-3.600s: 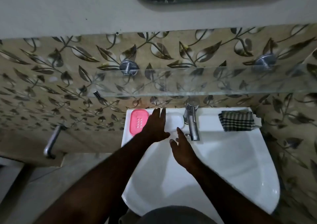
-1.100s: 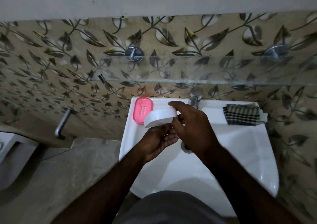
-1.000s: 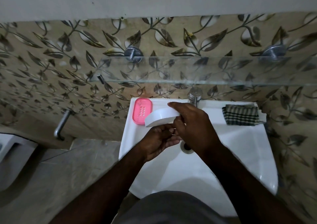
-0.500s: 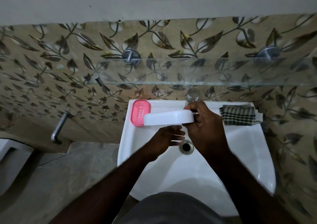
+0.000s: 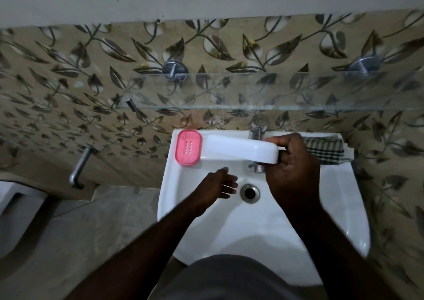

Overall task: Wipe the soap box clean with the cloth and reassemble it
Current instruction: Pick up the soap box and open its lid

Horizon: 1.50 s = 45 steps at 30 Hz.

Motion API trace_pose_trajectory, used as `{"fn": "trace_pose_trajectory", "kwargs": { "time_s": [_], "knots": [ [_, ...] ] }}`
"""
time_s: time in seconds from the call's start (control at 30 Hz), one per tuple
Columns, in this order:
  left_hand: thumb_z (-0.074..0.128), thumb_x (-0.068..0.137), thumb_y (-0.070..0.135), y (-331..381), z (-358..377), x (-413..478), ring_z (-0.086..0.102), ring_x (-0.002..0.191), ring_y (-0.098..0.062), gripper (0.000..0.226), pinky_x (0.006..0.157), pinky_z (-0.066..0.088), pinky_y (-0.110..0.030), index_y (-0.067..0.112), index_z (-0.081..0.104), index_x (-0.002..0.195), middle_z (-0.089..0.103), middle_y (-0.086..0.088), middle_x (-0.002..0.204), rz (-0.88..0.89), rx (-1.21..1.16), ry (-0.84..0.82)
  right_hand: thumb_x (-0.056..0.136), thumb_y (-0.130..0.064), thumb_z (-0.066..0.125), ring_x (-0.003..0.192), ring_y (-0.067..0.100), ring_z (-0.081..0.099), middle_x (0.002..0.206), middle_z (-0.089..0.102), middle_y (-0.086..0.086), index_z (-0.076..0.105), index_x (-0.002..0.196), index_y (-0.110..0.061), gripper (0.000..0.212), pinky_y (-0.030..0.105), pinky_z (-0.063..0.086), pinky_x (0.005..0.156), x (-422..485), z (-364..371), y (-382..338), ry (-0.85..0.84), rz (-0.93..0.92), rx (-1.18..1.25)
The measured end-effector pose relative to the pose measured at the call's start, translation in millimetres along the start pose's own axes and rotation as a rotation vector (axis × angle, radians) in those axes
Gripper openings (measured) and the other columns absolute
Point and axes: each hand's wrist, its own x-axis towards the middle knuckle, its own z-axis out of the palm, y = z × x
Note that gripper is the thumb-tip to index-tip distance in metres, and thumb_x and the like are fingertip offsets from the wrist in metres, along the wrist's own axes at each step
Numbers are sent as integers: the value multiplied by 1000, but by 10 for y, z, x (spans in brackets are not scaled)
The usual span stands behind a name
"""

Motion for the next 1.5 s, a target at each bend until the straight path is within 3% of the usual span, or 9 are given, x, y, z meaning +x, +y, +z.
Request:
{"fn": "trace_pose_trajectory", "kwargs": {
  "time_s": [0.1,0.33,0.43,0.63,0.8,1.03,1.23,1.37,1.5],
  "knots": [
    [17,104,36,-48,-1,0,65,100,-33,67,88,49,-37,4,73,85,74,-11,95,-52,140,-17,74,10,62,77,18,65,81,70,0,65,94,-8,26,-3,37,68,-25,137,144,-96,33,-153],
    [22,105,37,-110,-75,-90,50,124,-23,43,91,47,-39,24,36,144,34,1,146,-129,270,-138,71,9,50,94,10,63,96,70,3,68,99,-1,35,12,47,86,-18,-5,184,53,-61,-92],
    [48,97,8,-89,-85,-97,56,110,-22,30,93,47,-46,9,48,127,46,-5,136,-79,69,-89,67,17,52,95,15,61,96,72,15,69,96,4,36,6,40,89,0,7,250,17,-126,-144],
    [62,54,7,186,-379,-192,41,134,-24,100,109,32,-53,19,29,148,41,-1,151,74,-152,-426,69,16,57,92,12,59,94,65,4,69,95,-2,33,13,44,83,77,-49,283,-11,-121,-75],
    [69,68,7,374,-477,-249,47,125,-28,73,109,31,-56,19,51,137,55,-4,138,148,-170,-584,72,7,61,88,11,61,91,63,-3,67,96,-3,27,14,45,78,133,-173,-48,64,-167,0],
    [72,80,23,12,-495,-67,60,116,-14,70,96,50,-37,10,42,142,65,-4,123,-31,69,-81,74,-6,63,83,25,65,89,68,3,63,97,-17,25,28,47,72,10,-121,465,-255,-67,-226],
    [74,50,77,329,-357,-206,47,128,-2,123,99,44,-23,34,16,150,48,12,139,229,244,-186,72,11,57,79,24,66,85,71,4,66,92,-10,30,29,47,65,24,-102,410,-157,-13,-183],
    [79,61,55,567,-119,-343,44,127,7,102,104,41,-21,40,26,147,46,22,137,363,618,-285,76,6,59,77,14,67,82,72,-3,65,92,-18,29,31,53,65,-5,-44,371,-245,127,-20],
    [81,60,54,559,-62,-402,63,100,-5,81,72,54,-24,31,51,132,61,15,119,389,662,-214,80,-2,70,86,11,67,96,68,-6,61,104,-25,34,31,56,79,82,-135,341,-460,294,55]
  ]
}}
